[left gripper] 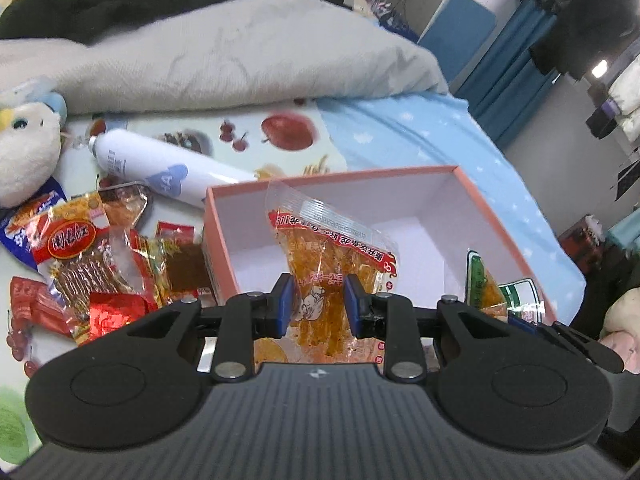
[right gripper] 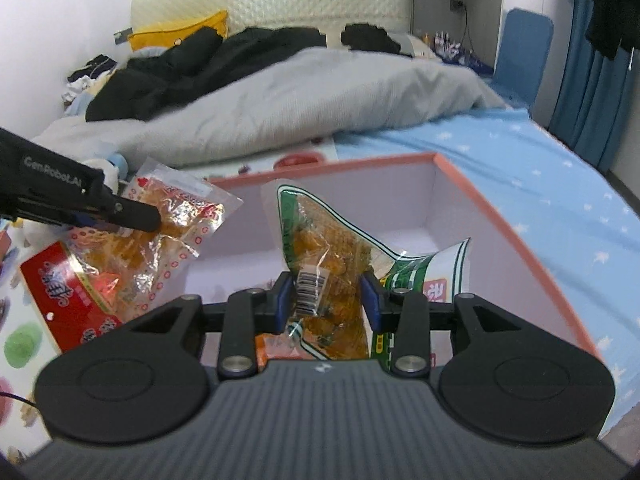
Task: Organize snacks
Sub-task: 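Open both tools to drop the two packs into the deep pink box, then lift both open tools out of the box back toward the pile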
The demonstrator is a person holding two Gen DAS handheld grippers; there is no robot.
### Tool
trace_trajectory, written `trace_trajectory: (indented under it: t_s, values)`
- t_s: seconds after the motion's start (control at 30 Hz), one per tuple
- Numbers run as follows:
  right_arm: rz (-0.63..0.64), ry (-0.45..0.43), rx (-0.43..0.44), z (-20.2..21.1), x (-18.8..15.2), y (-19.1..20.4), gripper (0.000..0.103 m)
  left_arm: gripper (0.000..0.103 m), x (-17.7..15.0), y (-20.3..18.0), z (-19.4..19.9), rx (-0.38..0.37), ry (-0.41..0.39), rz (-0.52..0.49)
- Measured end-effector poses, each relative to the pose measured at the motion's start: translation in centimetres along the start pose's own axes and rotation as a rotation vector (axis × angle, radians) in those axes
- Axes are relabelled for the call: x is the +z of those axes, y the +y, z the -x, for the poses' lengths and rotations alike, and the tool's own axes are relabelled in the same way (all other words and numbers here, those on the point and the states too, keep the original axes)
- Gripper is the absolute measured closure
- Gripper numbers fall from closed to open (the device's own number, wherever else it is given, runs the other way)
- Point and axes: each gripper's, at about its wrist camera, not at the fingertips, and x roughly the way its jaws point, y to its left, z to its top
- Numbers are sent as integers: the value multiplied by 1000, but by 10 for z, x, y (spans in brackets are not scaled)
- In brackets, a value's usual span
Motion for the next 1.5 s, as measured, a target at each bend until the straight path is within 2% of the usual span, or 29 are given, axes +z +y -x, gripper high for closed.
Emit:
trace_trajectory:
  t_s: [0.13,0.2,0.23,0.27,0.3,0.57,1.07,1.27,1.5]
  values:
    - [-57,37,23,-12,-9,-7,55,68,-2,3,-10,22,24,-22]
    - [-56,54,20,-15,-11,-7,47,59,-1,4,-11,37,38,-24]
    - [-63,55,18,-15,-10,-8,44,48,0,3,-10,35,43,-38]
    - [-83,50,16,-14,-9,-10,35,41,1,2,-9,41,42,-57]
    - [-106,43,11,-12,-8,-11,28,40,2,0,-6,50,32,-71]
    - [-108,-28,15,16,7,-11,28,39,9,-10,35,30,-45,-114]
    - [-55,-248,86,113,52,42,28,38,3,-8,176,30,-285,-168]
    - [-56,-275,132,133,47,69,28,36,-31,4,219,64,-364,-177]
    - [-35,-260,149,146,21,98,28,35,-76,26,245,89,-364,-164]
